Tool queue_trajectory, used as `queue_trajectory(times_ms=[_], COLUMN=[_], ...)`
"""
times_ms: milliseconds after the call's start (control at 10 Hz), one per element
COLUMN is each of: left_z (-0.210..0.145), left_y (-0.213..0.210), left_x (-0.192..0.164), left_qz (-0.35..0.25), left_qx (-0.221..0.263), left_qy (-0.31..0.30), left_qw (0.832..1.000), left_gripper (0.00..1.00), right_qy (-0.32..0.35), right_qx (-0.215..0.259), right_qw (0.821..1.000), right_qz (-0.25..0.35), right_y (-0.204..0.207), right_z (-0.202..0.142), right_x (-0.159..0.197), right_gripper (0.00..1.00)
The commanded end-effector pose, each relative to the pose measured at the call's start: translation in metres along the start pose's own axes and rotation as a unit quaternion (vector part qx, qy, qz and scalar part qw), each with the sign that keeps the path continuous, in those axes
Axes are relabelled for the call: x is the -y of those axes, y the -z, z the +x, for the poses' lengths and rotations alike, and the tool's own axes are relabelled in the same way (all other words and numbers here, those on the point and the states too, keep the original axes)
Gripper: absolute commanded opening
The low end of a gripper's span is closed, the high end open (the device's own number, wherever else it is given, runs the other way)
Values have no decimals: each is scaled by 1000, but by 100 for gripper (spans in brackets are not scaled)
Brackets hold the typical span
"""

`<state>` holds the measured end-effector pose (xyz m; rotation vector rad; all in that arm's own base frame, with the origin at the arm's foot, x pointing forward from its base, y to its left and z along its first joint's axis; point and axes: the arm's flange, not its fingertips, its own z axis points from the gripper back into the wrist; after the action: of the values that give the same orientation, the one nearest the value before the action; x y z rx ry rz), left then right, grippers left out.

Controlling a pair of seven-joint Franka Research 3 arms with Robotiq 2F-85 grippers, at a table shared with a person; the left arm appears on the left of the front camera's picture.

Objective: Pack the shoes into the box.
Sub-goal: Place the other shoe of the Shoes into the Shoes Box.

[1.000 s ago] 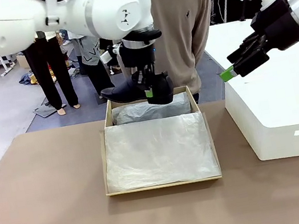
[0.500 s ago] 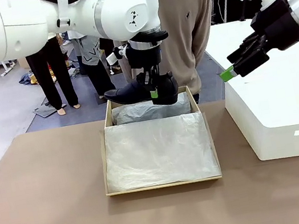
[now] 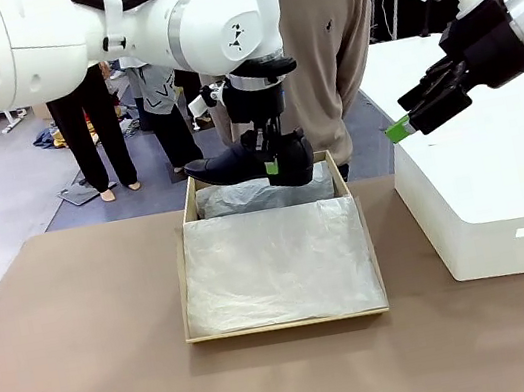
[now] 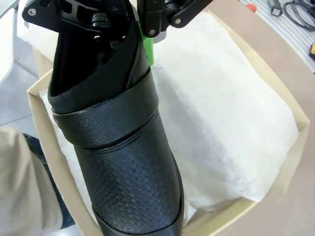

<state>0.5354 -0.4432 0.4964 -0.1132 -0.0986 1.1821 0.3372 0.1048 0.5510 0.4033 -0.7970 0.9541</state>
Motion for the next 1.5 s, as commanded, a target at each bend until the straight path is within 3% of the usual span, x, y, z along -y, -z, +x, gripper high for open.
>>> queue_trajectory(times_ms=[0, 600, 1400], left_z=[-15, -31, -49], left_y=[2, 22, 44], left_x=[7, 12, 19], left_qz=[-4, -16, 10], left_qx=[5, 45, 17], left_qy=[-35, -111, -155], left_qw=[999, 993, 988], left_gripper=[0, 0, 0], right_qy=[-1, -1, -1], right_qx=[7, 7, 7], right_qw=[1000, 1000, 1000], right_qz=[7, 7, 7], right_y=[1, 1, 1], right_z=[0, 0, 0], right_x=[2, 2, 2], right_gripper=[100, 100, 100])
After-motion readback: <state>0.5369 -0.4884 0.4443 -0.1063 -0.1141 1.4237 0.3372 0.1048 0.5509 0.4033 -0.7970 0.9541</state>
